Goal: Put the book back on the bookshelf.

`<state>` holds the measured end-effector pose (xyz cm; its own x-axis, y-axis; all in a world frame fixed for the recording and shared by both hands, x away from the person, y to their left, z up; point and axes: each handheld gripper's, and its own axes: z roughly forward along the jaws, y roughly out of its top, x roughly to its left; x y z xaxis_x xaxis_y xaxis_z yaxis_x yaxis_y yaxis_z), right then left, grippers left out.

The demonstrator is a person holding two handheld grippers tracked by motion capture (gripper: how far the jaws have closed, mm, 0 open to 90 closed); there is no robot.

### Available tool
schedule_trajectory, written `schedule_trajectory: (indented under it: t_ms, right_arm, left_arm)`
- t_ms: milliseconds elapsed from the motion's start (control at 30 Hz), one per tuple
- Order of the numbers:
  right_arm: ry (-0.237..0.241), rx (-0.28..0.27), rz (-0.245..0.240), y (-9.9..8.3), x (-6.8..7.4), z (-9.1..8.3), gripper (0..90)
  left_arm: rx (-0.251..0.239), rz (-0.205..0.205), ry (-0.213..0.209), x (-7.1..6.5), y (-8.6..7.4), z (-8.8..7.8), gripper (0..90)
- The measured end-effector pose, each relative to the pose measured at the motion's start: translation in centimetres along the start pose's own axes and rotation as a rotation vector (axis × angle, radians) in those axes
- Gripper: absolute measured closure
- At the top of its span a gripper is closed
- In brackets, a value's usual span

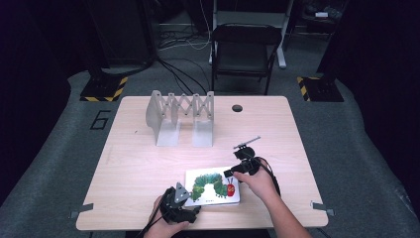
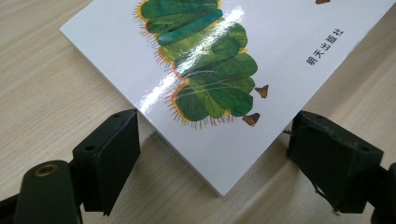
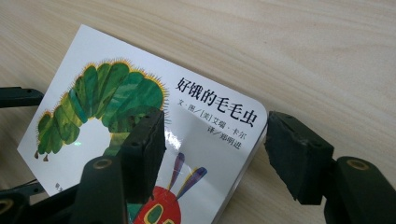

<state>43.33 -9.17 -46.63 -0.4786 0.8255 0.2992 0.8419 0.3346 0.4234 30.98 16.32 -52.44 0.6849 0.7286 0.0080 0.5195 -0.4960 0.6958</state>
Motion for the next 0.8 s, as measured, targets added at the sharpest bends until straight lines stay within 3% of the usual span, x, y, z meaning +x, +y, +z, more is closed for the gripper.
schedule_trajectory:
  t_ms: [400,467,600,800]
  right_arm:
    - [0.010,-0.019,-0.019,0.0,-0.2,-0.3,40.4]
    - [0.010,-0.014,0.002,0.0,-0.1,-0.4,41.4]
    - [0.017,0.003,0.001,-0.1,-0.2,-0.2,42.1]
    - [0.053,0.003,0.001,-0.2,-0.4,-0.1,43.3]
  left_arm:
    - [-0.010,-0.035,0.040,-0.4,0.0,0.2,14.5]
    - [-0.023,-0.040,0.053,-0.6,0.0,0.4,13.6]
    - [-0.020,-0.054,0.069,-0.8,0.1,0.8,4.9]
    - [-0.011,-0.080,0.090,-0.7,0.2,1.0,0.0]
